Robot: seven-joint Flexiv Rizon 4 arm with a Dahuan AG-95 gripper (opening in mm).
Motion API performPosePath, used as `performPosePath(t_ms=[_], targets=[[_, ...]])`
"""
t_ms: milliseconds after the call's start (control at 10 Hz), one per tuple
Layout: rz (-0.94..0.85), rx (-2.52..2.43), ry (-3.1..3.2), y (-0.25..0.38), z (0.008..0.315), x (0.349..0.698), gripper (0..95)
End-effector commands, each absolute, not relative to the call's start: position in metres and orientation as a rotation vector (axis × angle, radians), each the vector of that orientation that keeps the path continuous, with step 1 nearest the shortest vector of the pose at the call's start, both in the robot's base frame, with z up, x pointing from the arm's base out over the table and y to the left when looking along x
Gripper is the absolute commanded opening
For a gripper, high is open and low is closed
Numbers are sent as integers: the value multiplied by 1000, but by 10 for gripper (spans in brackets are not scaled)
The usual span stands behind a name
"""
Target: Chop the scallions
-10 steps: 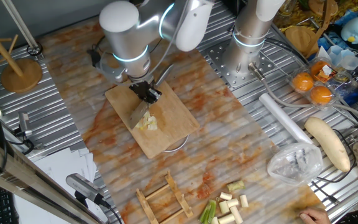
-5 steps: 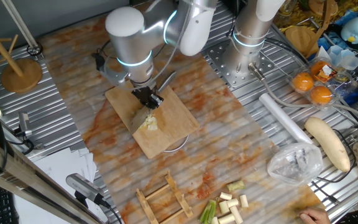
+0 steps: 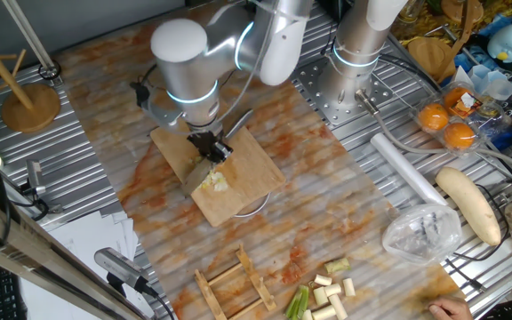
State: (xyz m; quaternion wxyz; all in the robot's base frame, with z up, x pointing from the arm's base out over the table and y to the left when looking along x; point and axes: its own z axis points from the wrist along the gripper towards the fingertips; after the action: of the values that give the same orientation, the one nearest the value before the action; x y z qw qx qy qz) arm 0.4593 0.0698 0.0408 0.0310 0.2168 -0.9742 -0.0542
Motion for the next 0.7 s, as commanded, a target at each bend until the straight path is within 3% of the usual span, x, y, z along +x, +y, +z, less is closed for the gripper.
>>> performPosePath(t_ms=[100,400,700], targets=[[-179,713,-2933,51,74,447,0],[-146,728,-2932,40,83,435,0],[-141,790,-2934,33,78,448,0]])
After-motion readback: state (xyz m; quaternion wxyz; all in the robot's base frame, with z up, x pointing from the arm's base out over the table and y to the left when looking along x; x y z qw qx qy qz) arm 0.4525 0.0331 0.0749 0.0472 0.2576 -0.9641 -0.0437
